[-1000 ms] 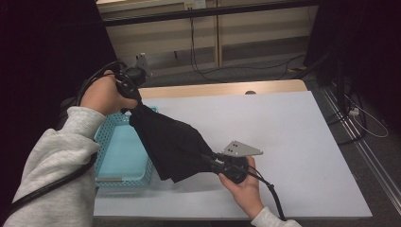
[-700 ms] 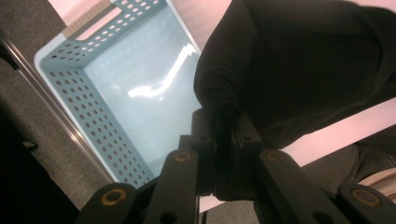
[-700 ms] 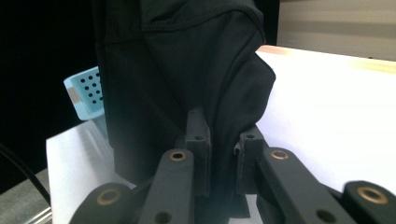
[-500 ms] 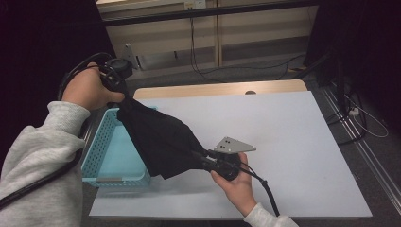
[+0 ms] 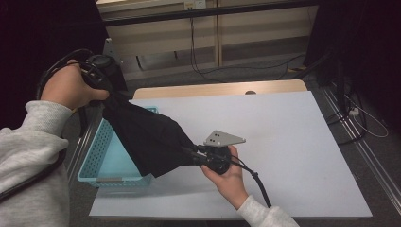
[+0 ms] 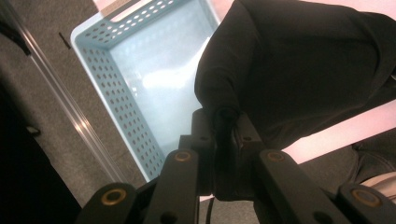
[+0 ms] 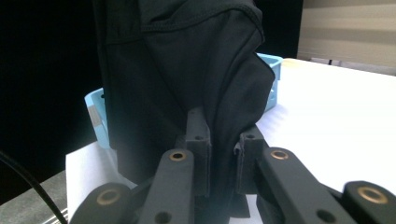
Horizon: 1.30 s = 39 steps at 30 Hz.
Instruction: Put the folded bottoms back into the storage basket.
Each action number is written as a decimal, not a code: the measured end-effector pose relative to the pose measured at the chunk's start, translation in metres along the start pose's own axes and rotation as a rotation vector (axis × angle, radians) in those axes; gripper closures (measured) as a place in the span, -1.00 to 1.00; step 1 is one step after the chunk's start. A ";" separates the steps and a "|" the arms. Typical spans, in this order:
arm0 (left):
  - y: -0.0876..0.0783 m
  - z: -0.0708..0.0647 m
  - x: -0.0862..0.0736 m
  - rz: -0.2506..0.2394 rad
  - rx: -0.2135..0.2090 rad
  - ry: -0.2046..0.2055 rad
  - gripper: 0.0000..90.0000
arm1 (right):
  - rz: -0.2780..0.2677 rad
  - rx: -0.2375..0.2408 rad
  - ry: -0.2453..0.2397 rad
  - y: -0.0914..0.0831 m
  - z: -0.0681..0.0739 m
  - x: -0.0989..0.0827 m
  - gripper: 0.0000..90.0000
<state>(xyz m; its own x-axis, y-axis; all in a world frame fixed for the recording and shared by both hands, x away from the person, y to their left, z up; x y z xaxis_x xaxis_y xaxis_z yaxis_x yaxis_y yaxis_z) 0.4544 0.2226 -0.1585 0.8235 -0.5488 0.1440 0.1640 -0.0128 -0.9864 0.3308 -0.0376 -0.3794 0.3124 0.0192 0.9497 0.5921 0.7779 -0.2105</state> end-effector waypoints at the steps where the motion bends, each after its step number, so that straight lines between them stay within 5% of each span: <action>1: -0.001 0.003 -0.001 -0.004 -0.002 -0.005 0.84 | 0.002 0.004 0.000 0.002 0.001 0.001 0.78; 13: -0.005 0.030 -0.017 -0.009 0.004 -0.067 0.84 | 0.009 0.053 -0.004 0.027 0.015 0.009 0.78; 39: 0.014 0.074 -0.017 -0.017 0.053 -0.126 0.84 | 0.042 0.118 -0.021 0.077 0.052 0.003 0.78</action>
<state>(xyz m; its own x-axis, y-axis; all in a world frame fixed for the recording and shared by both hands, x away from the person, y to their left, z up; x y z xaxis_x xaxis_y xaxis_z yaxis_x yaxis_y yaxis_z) 0.4830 0.2933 -0.1691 0.8812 -0.4398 0.1730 0.2043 0.0243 -0.9786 0.3387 0.0551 -0.3805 0.3190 0.0658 0.9455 0.4867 0.8446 -0.2230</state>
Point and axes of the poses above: each handheld gripper's, and its own axes: y roughly forward along the jaws, x roughly out of its top, z roughly to its left, the point moved 1 cm from there along y, roughly forward along the jaws, and after that the axes turned 2 degrees about -z, right-handed, at the moved point
